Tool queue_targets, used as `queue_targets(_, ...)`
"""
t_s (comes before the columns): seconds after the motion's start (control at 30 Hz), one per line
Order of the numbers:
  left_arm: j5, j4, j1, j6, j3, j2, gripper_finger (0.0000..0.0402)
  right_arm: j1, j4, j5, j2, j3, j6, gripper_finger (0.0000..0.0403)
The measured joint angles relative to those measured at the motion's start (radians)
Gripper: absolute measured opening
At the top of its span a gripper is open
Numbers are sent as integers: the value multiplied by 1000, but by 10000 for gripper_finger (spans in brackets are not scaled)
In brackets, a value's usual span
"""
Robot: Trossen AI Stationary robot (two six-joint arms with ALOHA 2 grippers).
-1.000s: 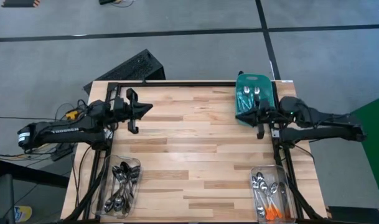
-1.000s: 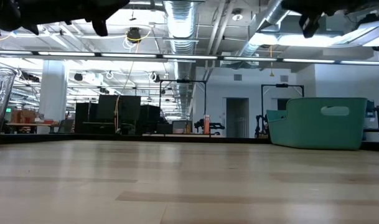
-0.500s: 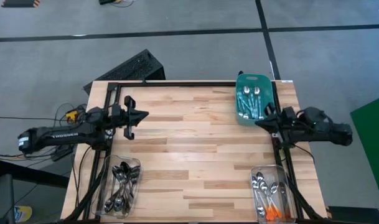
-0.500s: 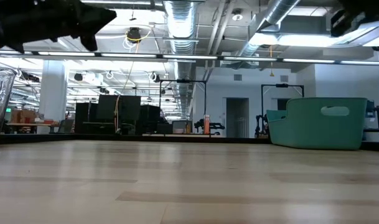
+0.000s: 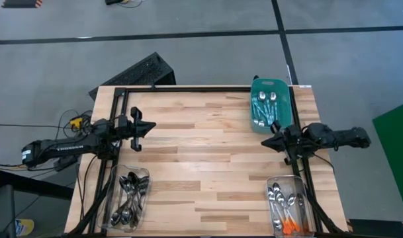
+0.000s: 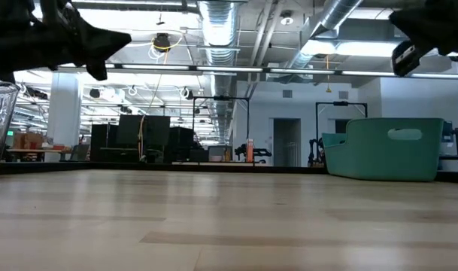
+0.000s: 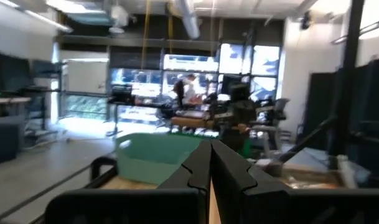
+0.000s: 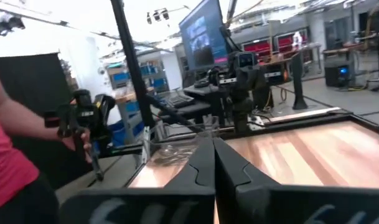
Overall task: Sort silverware by color (type)
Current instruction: Return to Home Position
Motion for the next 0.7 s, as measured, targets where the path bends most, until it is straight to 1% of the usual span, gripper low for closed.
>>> queue_targets(0.07, -26, -43, 12, 20, -3, -30, 0, 13, 39, 15, 0, -31, 20, 8)
queue_targets(0.13, -30, -103, 24, 32, -3, -58, 0, 25, 60, 16, 0, -51, 34, 8)
queue_targets(0.33, 69, -203, 31, 30, -4, -168, 0, 22, 67, 18, 0, -55, 0, 10)
queue_targets(0.43, 153, -278, 30, 40, -4, -230, 0, -1, 70, 18, 4, -58, -8, 11)
queue_targets(0.5, 194, -334, 29, 46, -4, -270, 0, -14, 109, 15, 3, -79, -31, 11)
queue_targets(0.57, 209, -378, 27, 46, -4, -305, 0, -25, 193, 13, 3, -121, -37, 11)
queue_targets(0.7, 208, -445, 12, 58, -5, -361, 0, -34, 168, -12, 2, -122, -33, 12)
